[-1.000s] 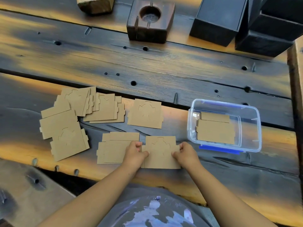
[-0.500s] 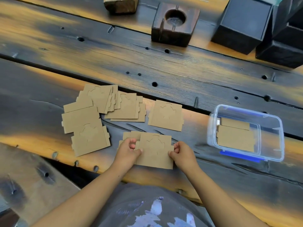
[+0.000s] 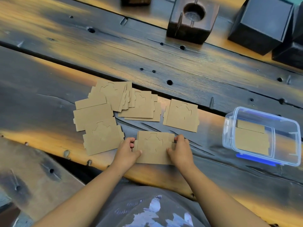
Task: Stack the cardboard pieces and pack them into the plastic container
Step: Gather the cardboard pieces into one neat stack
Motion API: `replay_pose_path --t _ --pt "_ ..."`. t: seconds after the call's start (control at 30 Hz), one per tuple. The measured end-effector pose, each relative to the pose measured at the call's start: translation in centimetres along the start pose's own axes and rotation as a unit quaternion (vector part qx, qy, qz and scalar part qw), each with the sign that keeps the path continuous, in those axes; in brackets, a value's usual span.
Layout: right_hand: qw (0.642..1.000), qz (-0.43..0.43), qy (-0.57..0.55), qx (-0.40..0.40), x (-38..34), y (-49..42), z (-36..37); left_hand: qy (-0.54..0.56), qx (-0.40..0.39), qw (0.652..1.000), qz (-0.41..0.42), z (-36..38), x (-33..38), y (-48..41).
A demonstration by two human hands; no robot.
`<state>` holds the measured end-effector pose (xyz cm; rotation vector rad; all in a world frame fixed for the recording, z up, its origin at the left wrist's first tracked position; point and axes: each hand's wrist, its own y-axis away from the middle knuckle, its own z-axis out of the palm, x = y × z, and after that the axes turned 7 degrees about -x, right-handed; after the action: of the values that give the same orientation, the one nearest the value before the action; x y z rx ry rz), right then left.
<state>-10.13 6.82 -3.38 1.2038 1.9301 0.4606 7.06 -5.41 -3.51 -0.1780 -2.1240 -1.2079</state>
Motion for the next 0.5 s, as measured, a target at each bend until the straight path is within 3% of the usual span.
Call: replay_pose_path --t 0.27,0.5 --pt "0.999 0.018 0.043 0.008 0.0 0.1 -0.6 -0.017 -0.015 0.999 -0.029 -0.6 -0.2 -0.2" --pt "0.998 0.04 -0.025 -0.028 0.4 -0.1 -0.7 0.03 -0.025 0.995 -0.092 1.1 1.2 0.2"
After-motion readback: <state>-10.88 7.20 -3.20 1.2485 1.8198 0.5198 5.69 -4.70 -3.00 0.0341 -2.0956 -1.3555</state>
